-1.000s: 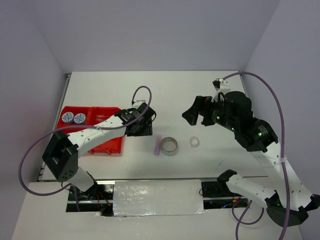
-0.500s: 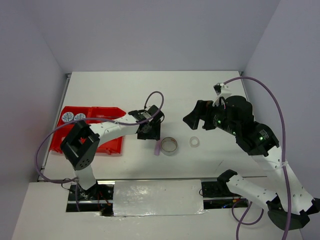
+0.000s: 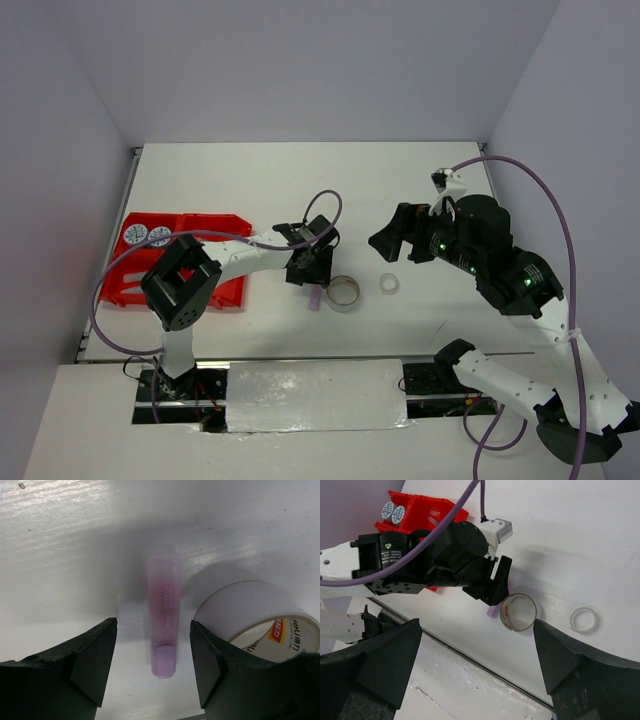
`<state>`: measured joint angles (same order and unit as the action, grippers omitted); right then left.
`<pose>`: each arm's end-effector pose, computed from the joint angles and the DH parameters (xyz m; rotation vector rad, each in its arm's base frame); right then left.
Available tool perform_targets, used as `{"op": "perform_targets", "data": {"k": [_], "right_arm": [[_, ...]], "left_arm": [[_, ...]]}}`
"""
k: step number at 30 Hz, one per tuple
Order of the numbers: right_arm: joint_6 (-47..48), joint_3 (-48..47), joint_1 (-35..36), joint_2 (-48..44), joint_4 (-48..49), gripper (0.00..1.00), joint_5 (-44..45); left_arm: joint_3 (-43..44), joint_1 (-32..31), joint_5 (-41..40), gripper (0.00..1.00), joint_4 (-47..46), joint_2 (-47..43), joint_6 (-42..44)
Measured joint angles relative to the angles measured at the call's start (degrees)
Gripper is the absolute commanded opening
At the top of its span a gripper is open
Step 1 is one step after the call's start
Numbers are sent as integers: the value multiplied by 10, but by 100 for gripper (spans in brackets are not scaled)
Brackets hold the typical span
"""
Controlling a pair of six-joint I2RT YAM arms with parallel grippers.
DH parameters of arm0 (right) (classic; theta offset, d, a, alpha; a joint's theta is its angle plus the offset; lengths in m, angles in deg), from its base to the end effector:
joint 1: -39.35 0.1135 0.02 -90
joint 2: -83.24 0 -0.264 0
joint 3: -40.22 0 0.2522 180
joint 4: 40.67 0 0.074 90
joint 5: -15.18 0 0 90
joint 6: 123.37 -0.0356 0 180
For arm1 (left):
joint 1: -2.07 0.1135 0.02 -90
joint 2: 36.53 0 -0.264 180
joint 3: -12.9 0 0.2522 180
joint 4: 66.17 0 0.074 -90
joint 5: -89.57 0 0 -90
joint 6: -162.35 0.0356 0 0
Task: Sort the stationery into containers
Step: Pick up the pen from the center of the board, then place the pen in the storage box.
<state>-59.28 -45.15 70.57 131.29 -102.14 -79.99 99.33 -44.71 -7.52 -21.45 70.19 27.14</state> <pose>0.1215 0.0774 0.4180 -0.1560 2.0601 0.7213 0.2625 -0.2730 0.1798 -0.0001 2.7338 -0.3181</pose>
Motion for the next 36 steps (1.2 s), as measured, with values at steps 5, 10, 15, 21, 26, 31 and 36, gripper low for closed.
{"op": "perform_targets", "data": {"k": [5,10,15,21,26,31,36], "right_arm": [[0,0,0,0,0,100,-1],[0,0,0,0,1,100,-3],[0,0,0,-3,1,100,-12],[3,0,0,-2,1,100,-18],[3,0,0,0,6,100,-26],[9,0,0,16,10,100,-35],[12,0,0,27,11,100,-41]], "left_arm": [[7,-4,-5,61,6,22,-1],[20,-6,-18,23,18,34,-2],[24,-6,-22,0,24,28,1],[23,75,-49,0,78,-118,-16],[31,298,-103,0,85,-313,-35],[-27,565,-140,0,116,-379,-43],[-123,726,-125,2,140,-371,-30]]}}
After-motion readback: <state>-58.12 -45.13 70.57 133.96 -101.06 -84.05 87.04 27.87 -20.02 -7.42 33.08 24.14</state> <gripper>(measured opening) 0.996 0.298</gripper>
